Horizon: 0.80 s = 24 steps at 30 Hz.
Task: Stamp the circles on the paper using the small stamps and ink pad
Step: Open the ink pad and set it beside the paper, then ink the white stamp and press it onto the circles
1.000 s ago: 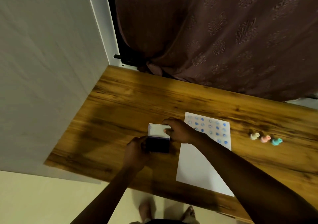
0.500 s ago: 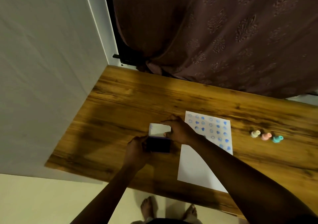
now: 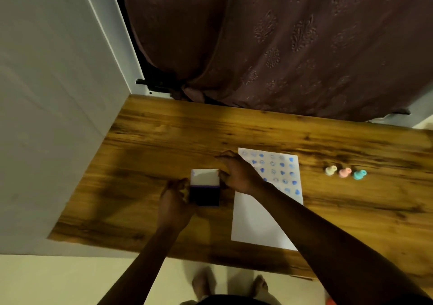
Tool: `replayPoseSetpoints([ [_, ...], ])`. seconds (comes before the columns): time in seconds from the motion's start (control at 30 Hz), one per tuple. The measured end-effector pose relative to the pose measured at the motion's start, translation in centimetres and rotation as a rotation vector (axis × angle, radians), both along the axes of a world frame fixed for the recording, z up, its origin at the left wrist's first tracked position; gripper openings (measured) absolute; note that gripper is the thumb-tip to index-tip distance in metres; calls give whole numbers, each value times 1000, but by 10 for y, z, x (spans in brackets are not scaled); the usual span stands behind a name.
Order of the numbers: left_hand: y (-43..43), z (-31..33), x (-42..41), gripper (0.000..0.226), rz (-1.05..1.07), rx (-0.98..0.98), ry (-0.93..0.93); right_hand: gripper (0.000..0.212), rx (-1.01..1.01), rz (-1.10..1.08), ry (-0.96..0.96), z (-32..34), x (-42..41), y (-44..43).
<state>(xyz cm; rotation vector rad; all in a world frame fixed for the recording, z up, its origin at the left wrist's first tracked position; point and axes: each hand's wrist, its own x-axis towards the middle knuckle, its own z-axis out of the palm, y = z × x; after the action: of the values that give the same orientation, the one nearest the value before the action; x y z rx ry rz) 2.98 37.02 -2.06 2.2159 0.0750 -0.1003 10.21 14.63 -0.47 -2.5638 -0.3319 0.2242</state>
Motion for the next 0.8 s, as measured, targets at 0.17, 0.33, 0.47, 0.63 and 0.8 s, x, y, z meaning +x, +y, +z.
replayPoseSetpoints([
  [0.17,-43,19,8,49,8,25,9,43,144,-166,-88,23,-23,-42],
  [0.33,-104,25,7,42,-61,-24,-2,39,142,-306,-162,42,-54,-105],
  [0.47,-156,20,2,39,-115,-18,-28,37,45,-383,-180,51,-72,-161],
  [0.63,-211,16,-11,42,-196,-15,-18,39,-138,-477,-124,46,-85,-220],
  [0.8,-245,13,-16,41,-244,-22,-4,47,-412,-465,-123,39,-87,-264],
])
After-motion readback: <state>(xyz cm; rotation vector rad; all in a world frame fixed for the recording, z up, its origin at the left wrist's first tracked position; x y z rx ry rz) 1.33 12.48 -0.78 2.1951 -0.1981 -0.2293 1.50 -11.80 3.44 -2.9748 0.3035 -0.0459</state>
